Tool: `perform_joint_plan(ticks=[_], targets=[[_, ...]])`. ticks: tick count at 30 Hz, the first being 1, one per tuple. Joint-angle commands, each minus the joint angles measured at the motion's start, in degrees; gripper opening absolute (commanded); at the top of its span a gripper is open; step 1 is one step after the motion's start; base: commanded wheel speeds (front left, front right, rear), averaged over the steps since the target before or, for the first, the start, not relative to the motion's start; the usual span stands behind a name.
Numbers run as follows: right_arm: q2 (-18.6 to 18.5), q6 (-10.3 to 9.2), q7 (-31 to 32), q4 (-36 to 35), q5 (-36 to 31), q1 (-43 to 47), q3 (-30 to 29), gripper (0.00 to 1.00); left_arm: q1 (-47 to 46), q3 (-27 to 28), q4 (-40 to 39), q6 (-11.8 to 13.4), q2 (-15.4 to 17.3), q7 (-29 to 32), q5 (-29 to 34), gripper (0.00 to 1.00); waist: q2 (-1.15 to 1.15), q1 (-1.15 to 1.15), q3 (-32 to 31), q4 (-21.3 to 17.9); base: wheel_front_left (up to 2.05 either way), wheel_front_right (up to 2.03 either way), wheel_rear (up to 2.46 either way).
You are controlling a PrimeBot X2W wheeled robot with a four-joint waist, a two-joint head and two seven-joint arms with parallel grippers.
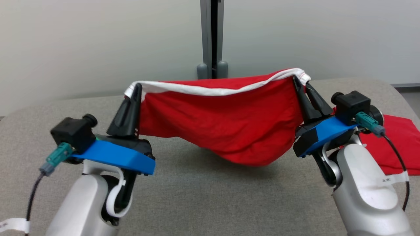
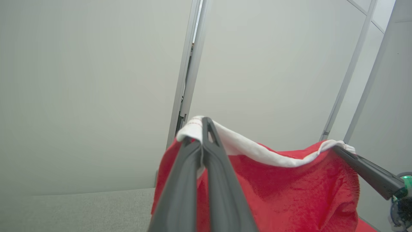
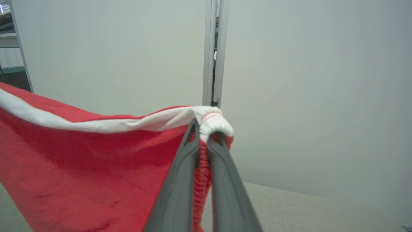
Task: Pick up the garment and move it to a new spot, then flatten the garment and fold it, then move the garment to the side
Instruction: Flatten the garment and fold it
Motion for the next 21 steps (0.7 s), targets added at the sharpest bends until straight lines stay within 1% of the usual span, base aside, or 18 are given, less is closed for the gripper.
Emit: perform_joint_plan(ticks=[1, 4, 8, 10, 12, 14, 16, 19, 21], targets=[[-0.97, 0.01, 1.15, -4.05, 0.87, 1.86, 0.37, 0.00, -1.40, 0.66, -2.41, 0.40, 1.02, 0.53, 0.17, 0.00, 0.00, 0.01, -1.31, -0.72, 0.00, 0.00, 0.00], [-2.89, 0.01, 4.37, -16.11, 2.15, 4.52, 0.26, 0.00, -2.96, 2.05, -8.76, 1.22, 3.34, 2.40, 0.72, 0.00, 0.00, 0.01, -1.99, -0.87, 0.00, 0.00, 0.00], [-4.31, 0.01, 10.03, -30.92, 2.80, 8.05, -0.78, 0.00, -5.44, 3.89, -16.90, 2.56, 6.49, 5.98, 1.53, 0.00, 0.00, 0.01, -2.14, -1.07, 0.00, 0.00, 0.00], [-4.75, 0.01, 12.93, -36.95, 2.91, 9.44, -1.46, 0.00, -6.68, 4.61, -20.15, 3.07, 7.36, 8.19, 0.99, 0.00, 0.00, 0.01, -1.80, -1.09, 0.00, 0.00, 0.00], [-4.90, 0.01, 15.14, -41.21, 2.76, 10.36, -2.40, 0.00, -8.17, 5.30, -21.94, 3.37, 8.25, 10.32, 0.20, 0.00, 0.00, 0.01, -1.11, -1.01, 0.00, 0.00, 0.00], [-5.00, 0.01, 16.93, -43.54, 2.36, 10.99, -2.86, 0.00, -9.60, 5.55, -21.98, 3.45, 8.63, 12.40, -0.77, 0.00, 0.00, 0.01, 0.33, -0.71, 0.00, 0.00, 0.00], [-4.12, 0.01, 17.94, -43.87, 3.34, 10.95, -3.07, 0.00, -11.45, 5.58, -20.13, 2.60, 8.89, 13.80, -2.11, 0.00, 0.00, 0.01, 2.52, -0.28, 0.00, 0.00, 0.00], [-4.43, 0.00, 17.10, -41.48, 2.45, 8.18, -3.08, 0.00, -15.35, 5.59, -15.03, 1.67, 9.33, 13.96, -1.76, 0.00, 0.00, 0.01, 6.62, 0.53, 0.00, 0.00, 0.00], [-3.28, 0.01, 15.62, -38.10, 2.64, 5.24, -2.85, 0.00, -18.40, 5.30, -11.03, 0.88, 9.03, 13.18, -1.24, 0.00, 0.00, 0.01, 9.60, 0.92, 0.00, 0.00, 0.00]])
